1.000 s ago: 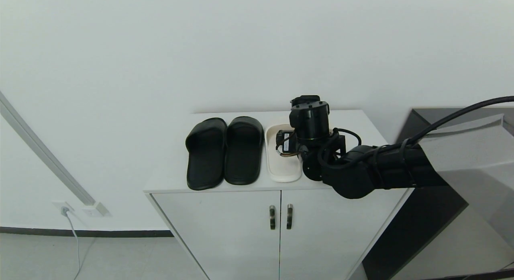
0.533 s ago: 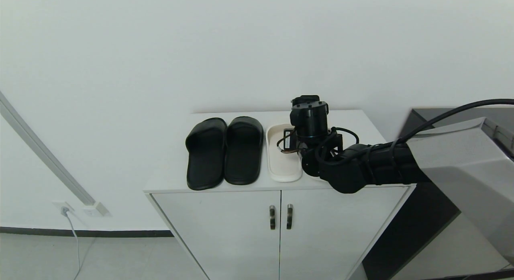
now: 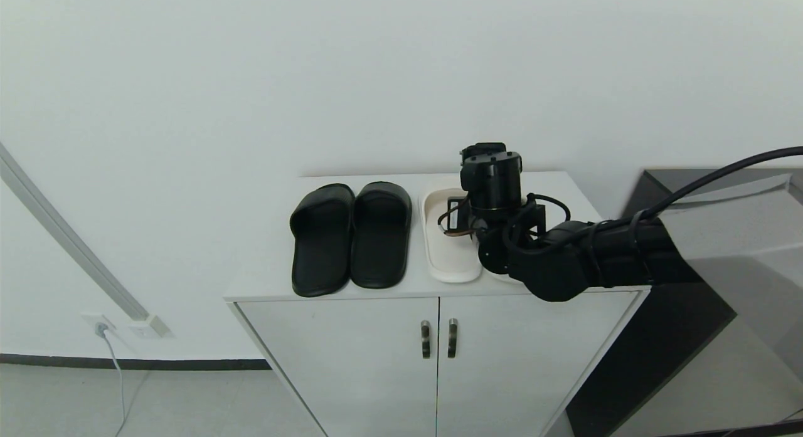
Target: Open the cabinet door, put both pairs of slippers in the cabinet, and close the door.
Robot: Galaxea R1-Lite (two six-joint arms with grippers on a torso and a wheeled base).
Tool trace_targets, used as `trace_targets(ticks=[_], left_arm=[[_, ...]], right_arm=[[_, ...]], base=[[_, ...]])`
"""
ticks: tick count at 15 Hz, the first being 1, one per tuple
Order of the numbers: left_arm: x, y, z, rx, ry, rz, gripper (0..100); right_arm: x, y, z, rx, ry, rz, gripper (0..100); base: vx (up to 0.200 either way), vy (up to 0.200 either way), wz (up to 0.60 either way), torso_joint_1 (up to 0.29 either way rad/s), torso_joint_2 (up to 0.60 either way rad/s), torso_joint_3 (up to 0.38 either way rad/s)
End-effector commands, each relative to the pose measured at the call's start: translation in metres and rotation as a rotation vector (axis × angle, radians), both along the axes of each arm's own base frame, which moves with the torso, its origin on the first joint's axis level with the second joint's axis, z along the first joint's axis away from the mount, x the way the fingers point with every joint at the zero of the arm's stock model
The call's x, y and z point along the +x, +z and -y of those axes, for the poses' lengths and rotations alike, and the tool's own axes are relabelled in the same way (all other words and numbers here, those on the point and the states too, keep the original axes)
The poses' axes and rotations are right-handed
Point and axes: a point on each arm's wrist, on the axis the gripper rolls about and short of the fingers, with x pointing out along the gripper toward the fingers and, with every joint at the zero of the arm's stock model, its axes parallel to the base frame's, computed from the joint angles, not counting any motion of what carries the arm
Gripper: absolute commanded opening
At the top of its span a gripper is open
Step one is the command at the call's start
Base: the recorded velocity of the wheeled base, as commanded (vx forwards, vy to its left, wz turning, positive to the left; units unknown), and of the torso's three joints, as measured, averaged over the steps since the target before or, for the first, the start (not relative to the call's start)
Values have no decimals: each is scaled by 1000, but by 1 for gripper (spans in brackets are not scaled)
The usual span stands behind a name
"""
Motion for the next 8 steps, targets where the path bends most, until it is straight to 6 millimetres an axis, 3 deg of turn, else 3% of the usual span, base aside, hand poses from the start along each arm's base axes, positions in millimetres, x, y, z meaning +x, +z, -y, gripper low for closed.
trace_targets(ticks=[1,4,8], left_arm=[[0,0,0,0,0,0,0],[0,0,0,0,0,0,0],[0,0,0,0,-1,0,0]], right_arm=[[-30,29,14,21,34,23,0],[-75,43,37,23,193,6,0],[-124,44,71,9,436,-23,0]], base=[[0,0,0,0,0,0],[0,0,0,0,0,0],[0,0,0,0,0,0]])
